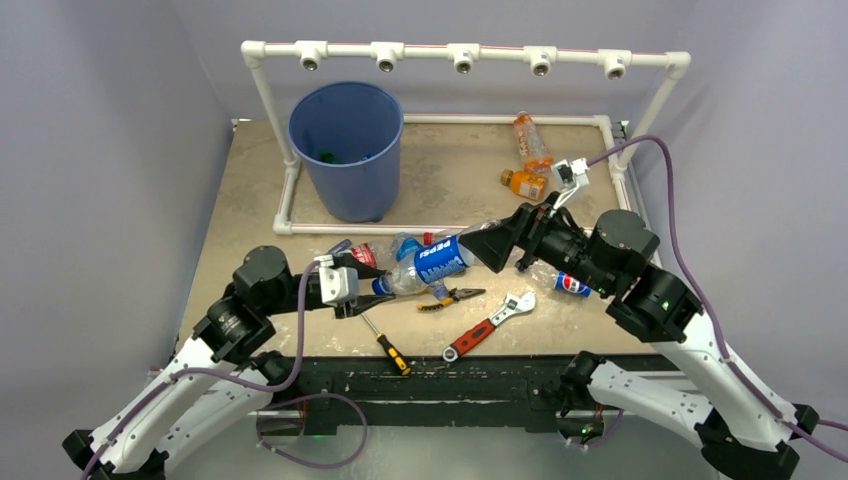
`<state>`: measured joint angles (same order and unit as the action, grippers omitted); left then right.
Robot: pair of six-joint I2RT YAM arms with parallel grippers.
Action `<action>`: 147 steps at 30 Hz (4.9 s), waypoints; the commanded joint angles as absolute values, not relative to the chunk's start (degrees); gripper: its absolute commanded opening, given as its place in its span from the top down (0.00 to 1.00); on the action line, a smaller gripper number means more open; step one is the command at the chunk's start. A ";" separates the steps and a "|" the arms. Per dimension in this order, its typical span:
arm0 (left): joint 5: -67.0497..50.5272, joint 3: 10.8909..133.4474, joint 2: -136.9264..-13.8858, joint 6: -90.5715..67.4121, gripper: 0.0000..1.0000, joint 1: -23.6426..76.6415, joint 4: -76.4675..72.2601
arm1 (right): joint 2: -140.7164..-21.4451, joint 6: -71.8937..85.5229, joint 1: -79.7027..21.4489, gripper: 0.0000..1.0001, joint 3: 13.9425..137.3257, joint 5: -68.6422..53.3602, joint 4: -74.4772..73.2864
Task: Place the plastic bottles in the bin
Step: Pick up the plastic bottle at the center of the board, then place the plastic bottle in the trash bin.
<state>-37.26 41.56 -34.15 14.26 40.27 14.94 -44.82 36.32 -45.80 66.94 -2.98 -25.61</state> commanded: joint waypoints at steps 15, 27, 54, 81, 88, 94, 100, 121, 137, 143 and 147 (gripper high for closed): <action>-31.98 40.53 -31.81 16.88 1.00 40.32 11.15 | -45.18 37.99 -45.88 0.39 63.64 -13.01 -18.81; -18.69 33.74 -24.70 -3.62 0.03 40.38 -10.48 | -28.29 35.39 -45.88 0.59 52.32 -5.60 5.65; -6.50 25.01 -51.11 -62.62 0.01 41.08 -85.13 | -35.04 43.68 -46.03 0.64 20.51 1.76 67.64; 1.41 31.48 -56.05 -52.52 0.55 51.80 -79.56 | -34.44 44.48 -47.20 0.65 18.45 3.17 64.96; 2.20 32.34 -56.01 -51.70 0.94 52.80 -78.28 | -33.98 44.47 -47.20 0.64 18.45 2.57 62.66; 4.48 33.11 -51.06 -44.93 1.00 52.82 -69.11 | -31.39 42.84 -47.20 0.02 25.54 0.45 44.17; 10.94 40.44 -42.82 -28.98 1.00 52.82 -44.24 | -25.99 37.22 -47.11 0.01 35.21 0.42 21.63; 42.34 68.23 -65.40 17.07 1.00 40.24 -35.70 | -7.76 34.50 -47.11 0.01 32.88 12.19 -3.91; 26.66 64.43 -79.67 -13.66 1.00 18.03 -29.97 | -8.82 37.17 -47.11 0.01 31.14 13.01 -8.42; 22.96 63.49 -82.00 -16.52 1.00 18.01 -30.01 | -10.83 36.43 -47.11 0.01 32.54 13.49 -8.74; 21.05 64.42 -82.60 -16.42 1.00 18.02 -28.01 | -10.78 36.62 -47.11 0.01 32.22 13.88 -8.83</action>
<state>24.82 63.31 -83.00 -14.33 18.22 -27.55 -10.39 36.45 -46.92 31.46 12.60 -9.52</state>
